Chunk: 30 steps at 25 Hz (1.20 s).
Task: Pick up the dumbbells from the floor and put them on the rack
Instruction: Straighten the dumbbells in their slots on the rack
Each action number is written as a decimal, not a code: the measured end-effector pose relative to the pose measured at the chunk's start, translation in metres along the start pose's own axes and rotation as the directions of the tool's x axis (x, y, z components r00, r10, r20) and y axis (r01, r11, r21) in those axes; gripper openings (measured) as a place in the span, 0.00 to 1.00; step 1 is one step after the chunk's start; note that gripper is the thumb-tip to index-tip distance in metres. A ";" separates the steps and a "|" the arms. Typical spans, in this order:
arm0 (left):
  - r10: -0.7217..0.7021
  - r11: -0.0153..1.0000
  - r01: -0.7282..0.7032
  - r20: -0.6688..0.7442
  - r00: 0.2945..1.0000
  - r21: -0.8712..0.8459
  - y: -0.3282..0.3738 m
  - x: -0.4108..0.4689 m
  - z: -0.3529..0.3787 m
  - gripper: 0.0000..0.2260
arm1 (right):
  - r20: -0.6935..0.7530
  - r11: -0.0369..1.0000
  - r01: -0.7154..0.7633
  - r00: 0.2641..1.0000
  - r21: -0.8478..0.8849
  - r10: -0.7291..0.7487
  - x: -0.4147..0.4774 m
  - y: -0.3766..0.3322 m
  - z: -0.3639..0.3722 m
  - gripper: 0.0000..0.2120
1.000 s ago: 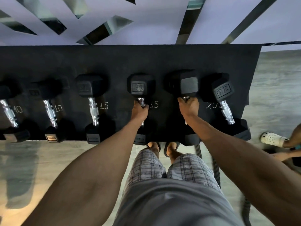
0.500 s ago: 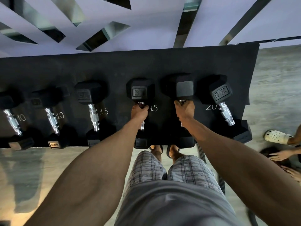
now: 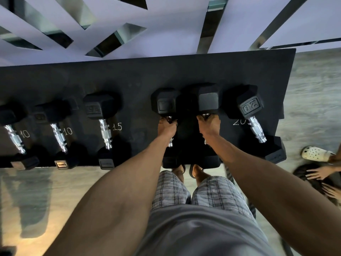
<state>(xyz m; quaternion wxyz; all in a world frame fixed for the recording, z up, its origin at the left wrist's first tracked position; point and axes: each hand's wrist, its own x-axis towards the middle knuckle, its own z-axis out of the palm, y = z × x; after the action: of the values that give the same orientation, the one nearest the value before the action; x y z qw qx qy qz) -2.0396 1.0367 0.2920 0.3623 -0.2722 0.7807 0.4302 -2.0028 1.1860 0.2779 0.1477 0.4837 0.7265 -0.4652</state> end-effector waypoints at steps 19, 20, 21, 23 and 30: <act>0.191 0.827 -0.142 -0.035 0.981 0.543 -0.059 -0.083 -0.106 0.12 | 0.379 0.688 0.645 0.759 -0.333 -0.529 -0.157 0.009 0.017 0.06; 0.195 0.831 -0.136 -0.053 0.979 0.539 -0.063 -0.081 -0.119 0.12 | 0.405 0.671 0.665 0.741 -0.328 -0.536 -0.166 0.002 0.033 0.05; 0.198 0.838 -0.134 -0.065 0.978 0.530 -0.068 -0.076 -0.133 0.12 | 0.419 0.660 0.680 0.726 -0.319 -0.545 -0.174 -0.003 0.049 0.05; 0.206 0.841 -0.146 -0.060 0.977 0.520 -0.077 -0.066 -0.159 0.12 | 0.436 0.647 0.691 0.715 -0.322 -0.547 -0.185 -0.014 0.079 0.05; 0.258 0.843 -0.207 -0.034 0.966 0.497 -0.097 -0.021 -0.251 0.09 | 0.365 0.767 0.544 0.828 -0.341 -0.425 -0.209 -0.048 0.183 0.09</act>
<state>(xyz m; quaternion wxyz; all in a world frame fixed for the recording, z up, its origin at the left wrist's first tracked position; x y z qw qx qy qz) -2.0388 0.7739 0.3543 0.3250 -0.0960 0.9083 0.2453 -1.9843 0.9127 0.3468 0.2206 0.1656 0.8847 -0.3758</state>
